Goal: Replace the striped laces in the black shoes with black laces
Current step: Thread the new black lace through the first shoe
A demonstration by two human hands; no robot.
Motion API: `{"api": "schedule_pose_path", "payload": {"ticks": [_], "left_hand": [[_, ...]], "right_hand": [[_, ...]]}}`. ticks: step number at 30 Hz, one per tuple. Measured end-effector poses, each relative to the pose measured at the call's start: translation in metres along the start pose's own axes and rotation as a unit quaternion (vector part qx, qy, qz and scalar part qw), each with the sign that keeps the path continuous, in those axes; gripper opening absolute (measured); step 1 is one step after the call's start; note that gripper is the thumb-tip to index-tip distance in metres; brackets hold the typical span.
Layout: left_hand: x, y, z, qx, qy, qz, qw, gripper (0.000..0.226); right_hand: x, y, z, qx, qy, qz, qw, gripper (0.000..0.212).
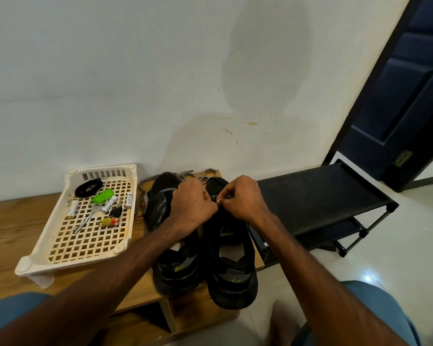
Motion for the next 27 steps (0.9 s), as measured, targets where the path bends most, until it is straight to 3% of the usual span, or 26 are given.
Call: {"api": "schedule_pose_path", "payload": {"ticks": [16,20,27], "left_hand": [[-0.001,-0.003,0.003,0.021,-0.024,-0.008,0.999,0.011],[0.012,-0.005,0.011,0.068,0.02,-0.082,0.994,0.023],[0.014,-0.003,0.017,0.07,0.021,-0.107,0.992,0.01]], "right_hand": [[-0.005,-0.013,-0.003,-0.004,-0.036,0.023,0.999,0.008],[-0.01,-0.014,-0.003,-0.007,-0.039,0.054,0.998,0.002],[-0.011,-0.013,-0.007,-0.015,-0.019,0.018,1.0,0.008]]}}
Point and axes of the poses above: each hand's wrist, its own z-axis towards the middle knuckle, its own y-axis out of the back of the hand, x = y × z, the point moved 6 cm from there along z, towards the middle knuckle, and after that the axes turned 13 degrees about -z, right-handed, at the moved point
